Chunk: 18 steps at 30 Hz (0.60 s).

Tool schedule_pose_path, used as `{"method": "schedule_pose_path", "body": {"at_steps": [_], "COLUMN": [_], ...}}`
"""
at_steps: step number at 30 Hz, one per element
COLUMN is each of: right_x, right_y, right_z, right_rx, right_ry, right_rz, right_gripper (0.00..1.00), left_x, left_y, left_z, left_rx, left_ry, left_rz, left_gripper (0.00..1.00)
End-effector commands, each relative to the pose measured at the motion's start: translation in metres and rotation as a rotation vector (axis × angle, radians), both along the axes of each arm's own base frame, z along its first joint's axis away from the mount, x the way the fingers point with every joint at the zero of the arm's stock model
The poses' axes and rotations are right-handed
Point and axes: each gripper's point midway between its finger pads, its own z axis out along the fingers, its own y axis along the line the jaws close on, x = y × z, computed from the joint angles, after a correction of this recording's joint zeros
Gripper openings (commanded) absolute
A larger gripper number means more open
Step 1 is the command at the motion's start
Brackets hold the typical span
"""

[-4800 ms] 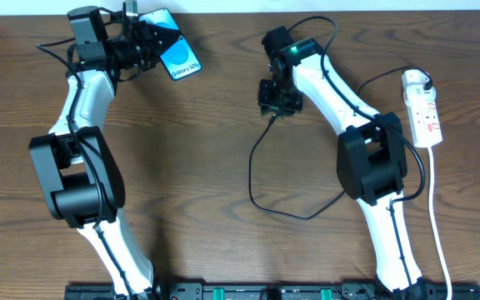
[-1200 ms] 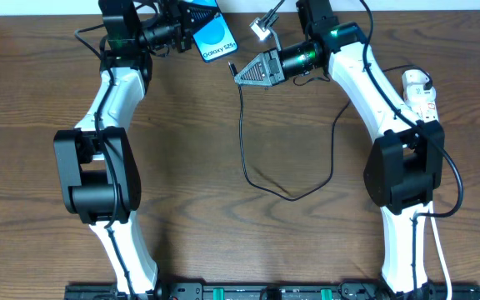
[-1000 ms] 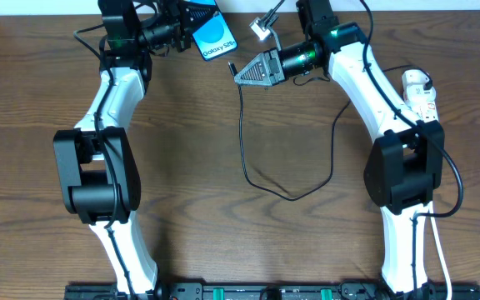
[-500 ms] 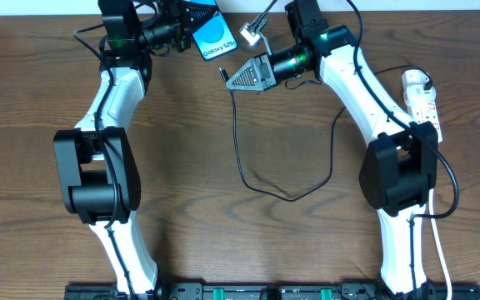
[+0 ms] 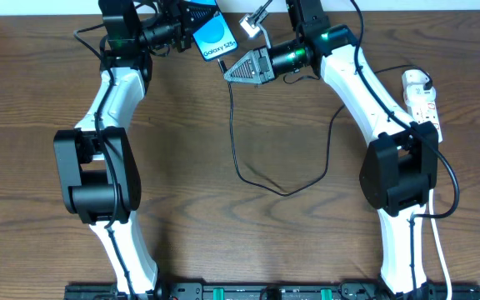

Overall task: Plug charger to phone and switch on socket
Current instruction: 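Align the USB-C plug under the phone's charging port with the right gripper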

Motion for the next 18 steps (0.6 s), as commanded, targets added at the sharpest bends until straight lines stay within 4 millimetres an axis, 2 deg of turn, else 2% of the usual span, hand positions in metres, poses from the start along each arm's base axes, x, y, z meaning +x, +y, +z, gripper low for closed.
{"method": "schedule_pose_path", "body": {"at_steps": [1, 18], "right_x": [-0.0032, 0.0041], "right_y": [-0.0044, -0.0112], "right_z": [0.0217, 0.0173], "right_rx": [0.023, -0.001], "right_ry": [-0.003, -0.059], "right_rz": [-0.004, -0.028], "right_gripper": [0.01, 0.01], "left_x": [-0.001, 0.0049], "left_y": [-0.0009, 0.0021], "left_z": [0.0142, 0.014], "left_rx": [0.011, 0.014], "left_ry": [-0.062, -0.061], "left_rz": [0.002, 0.04], "left_gripper": [0.07, 0.07]}}
